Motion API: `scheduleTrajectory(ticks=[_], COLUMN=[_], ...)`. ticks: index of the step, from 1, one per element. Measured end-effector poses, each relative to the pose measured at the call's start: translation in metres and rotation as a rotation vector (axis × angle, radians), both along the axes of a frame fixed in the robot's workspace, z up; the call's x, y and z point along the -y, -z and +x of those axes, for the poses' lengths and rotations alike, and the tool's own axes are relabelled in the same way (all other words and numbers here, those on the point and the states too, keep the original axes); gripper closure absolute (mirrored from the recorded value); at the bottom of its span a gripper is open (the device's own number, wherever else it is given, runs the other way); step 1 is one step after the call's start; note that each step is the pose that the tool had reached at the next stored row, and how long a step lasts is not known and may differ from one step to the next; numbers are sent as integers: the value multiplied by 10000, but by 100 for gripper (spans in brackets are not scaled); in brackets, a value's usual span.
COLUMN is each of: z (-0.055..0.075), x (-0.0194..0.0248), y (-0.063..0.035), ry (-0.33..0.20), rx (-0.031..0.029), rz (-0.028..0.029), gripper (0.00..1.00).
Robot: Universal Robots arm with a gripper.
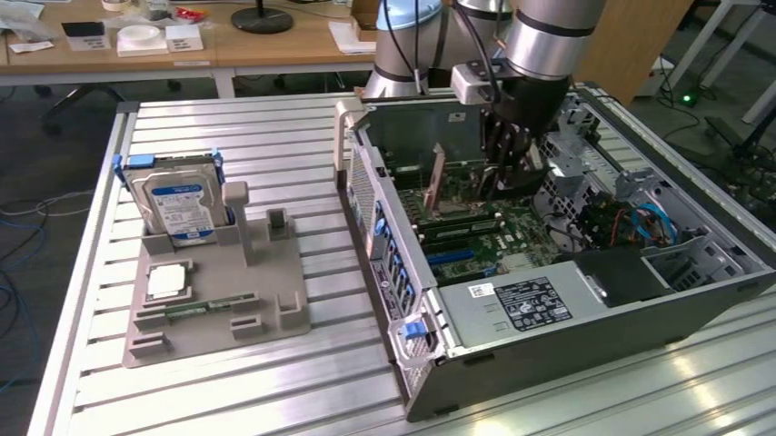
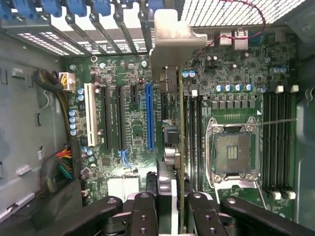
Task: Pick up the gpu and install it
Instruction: 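Insert the gpu into the slot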
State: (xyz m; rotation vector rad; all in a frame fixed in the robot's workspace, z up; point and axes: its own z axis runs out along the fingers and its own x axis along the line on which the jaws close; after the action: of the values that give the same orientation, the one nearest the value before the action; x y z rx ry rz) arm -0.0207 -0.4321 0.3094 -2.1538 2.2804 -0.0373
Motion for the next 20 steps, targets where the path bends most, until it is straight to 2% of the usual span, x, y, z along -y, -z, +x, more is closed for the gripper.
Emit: scheduleTrajectory(ticks=[8,13,20], z=[-112,-112,-165], x=[6,81,99], y=[54,70,115], ry=[1,0,0], rx=[0,0,0], rz=[0,0,1], gripper=[72,72,72])
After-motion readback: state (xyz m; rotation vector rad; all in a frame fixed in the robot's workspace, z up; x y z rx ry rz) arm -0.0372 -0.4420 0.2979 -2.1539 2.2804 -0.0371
